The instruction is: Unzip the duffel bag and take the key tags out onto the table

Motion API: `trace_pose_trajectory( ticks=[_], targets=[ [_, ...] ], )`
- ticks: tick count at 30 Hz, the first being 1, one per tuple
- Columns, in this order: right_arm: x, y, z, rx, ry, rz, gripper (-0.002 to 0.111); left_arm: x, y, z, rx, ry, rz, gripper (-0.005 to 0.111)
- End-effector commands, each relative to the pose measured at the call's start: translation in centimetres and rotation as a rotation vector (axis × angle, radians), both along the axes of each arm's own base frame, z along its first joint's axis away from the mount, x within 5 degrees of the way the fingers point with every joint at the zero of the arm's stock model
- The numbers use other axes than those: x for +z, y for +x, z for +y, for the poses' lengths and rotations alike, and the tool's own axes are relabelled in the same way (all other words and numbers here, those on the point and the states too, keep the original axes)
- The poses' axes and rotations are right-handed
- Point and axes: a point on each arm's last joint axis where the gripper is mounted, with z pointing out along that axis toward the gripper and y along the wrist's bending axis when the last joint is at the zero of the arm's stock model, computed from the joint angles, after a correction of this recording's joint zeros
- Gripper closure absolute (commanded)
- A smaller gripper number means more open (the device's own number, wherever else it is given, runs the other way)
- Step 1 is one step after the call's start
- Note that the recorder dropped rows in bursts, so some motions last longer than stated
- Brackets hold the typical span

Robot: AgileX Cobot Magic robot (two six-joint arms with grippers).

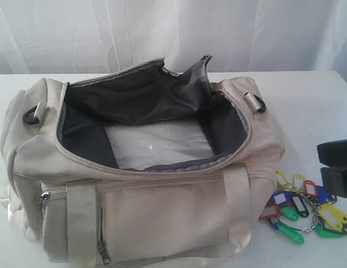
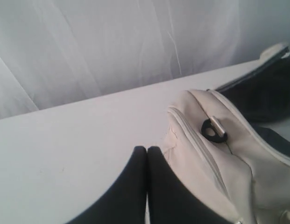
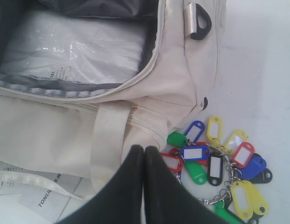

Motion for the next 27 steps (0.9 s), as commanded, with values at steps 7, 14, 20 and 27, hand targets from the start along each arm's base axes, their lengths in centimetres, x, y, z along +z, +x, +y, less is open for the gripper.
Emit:
trace_pose_trajectory(
  ticks=[7,14,20,27],
  targets=[
    [0.0,-0.1,-0.1,0.003,-0.003,-0.01,0.108,0.2,-3.0,0.0,0.002,-0.01,-0.119,0.106],
    [0.0,-0.1,-0.1,0.003,-0.003,-0.01,0.108,0.2,-3.0,0.0,0.0,-0.01,-0.122,0.106],
    [0.0,-0.1,-0.1,0.003,-0.003,-0.01,0.108,-0.6,-2.2,0.0,0.008,-0.014,-0.148,0.106],
    [0.0,-0.1,-0.1,0.003,-0.003,-0.01,0.108,-6.7,0.7,0.2,0.034,-0.024,-0.151,0.106]
  ],
)
